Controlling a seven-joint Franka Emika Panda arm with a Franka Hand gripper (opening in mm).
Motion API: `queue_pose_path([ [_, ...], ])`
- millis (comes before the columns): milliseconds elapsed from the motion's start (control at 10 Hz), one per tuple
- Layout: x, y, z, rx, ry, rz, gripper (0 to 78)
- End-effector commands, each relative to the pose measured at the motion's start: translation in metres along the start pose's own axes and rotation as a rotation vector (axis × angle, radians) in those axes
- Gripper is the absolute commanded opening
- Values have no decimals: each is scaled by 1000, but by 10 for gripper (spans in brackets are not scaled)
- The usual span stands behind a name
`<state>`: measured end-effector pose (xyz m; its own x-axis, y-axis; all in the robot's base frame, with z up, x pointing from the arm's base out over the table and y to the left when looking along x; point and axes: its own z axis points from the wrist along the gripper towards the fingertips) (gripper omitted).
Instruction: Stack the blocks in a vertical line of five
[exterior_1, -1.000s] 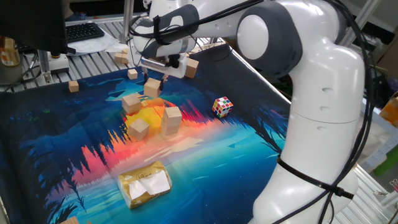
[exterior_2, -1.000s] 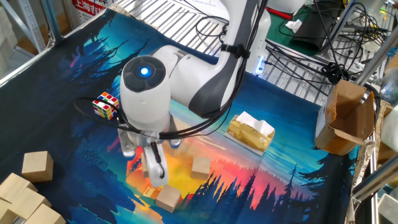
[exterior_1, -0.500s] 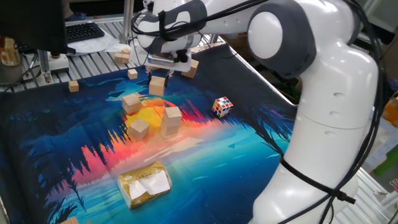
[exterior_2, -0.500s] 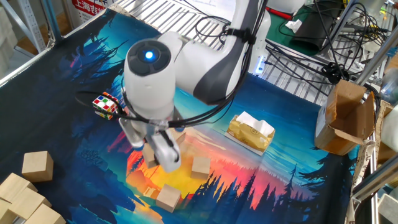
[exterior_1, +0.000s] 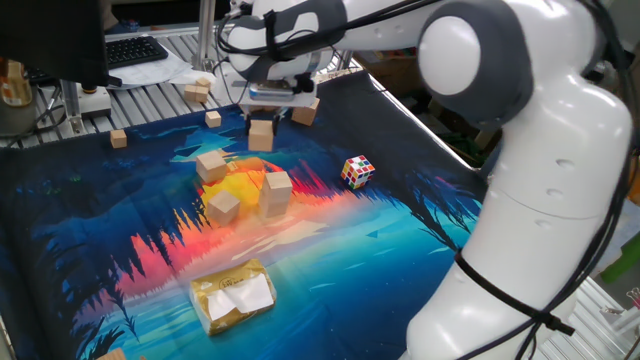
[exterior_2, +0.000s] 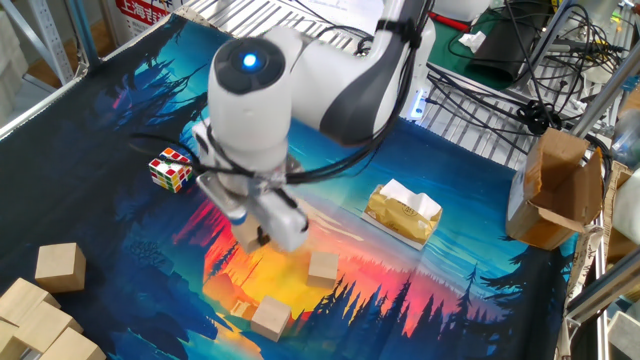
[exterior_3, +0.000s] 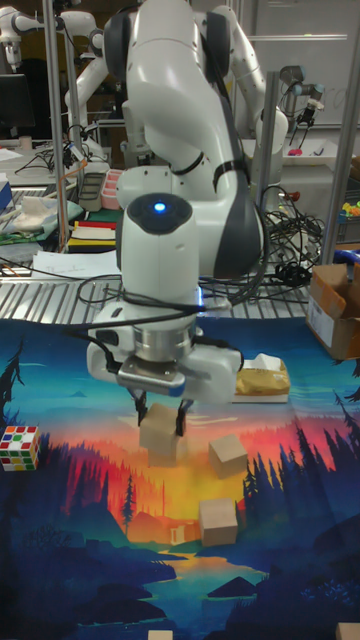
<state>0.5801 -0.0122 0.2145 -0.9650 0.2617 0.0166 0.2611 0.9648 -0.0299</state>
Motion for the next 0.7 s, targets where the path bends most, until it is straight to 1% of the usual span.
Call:
queue_pose_path([
  [100,41,-17,-39,25,-8,-273,11],
  [200,43,-17,-39,25,-9,-274,11],
  [400,52,-19,-33,22,-24,-272,11],
  [700,54,-19,-31,18,-33,-271,11],
])
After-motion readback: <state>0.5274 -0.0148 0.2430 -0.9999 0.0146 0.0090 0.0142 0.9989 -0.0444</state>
